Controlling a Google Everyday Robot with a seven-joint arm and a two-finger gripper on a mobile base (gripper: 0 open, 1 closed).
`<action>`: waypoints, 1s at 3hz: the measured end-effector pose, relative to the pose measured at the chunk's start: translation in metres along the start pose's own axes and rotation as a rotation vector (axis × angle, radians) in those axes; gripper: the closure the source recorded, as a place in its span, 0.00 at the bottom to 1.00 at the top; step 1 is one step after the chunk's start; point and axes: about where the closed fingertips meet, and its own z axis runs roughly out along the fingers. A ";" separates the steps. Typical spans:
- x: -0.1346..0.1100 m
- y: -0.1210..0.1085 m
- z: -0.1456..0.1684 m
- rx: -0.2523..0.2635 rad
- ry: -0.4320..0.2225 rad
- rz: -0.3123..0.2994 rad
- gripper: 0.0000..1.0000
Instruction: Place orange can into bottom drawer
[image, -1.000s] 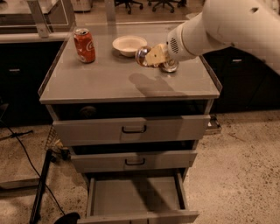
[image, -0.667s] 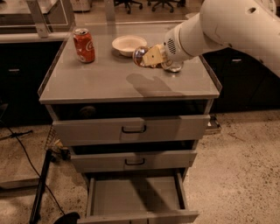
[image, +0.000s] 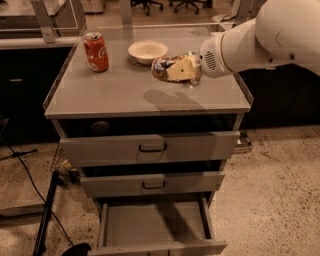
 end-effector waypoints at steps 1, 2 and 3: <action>0.021 0.004 -0.020 -0.166 -0.053 0.019 1.00; 0.043 -0.011 -0.036 -0.364 -0.129 0.008 1.00; 0.057 -0.003 -0.039 -0.432 -0.121 -0.078 1.00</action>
Offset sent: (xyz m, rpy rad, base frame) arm -0.1109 -0.0920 -0.0607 0.2646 0.1136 0.7606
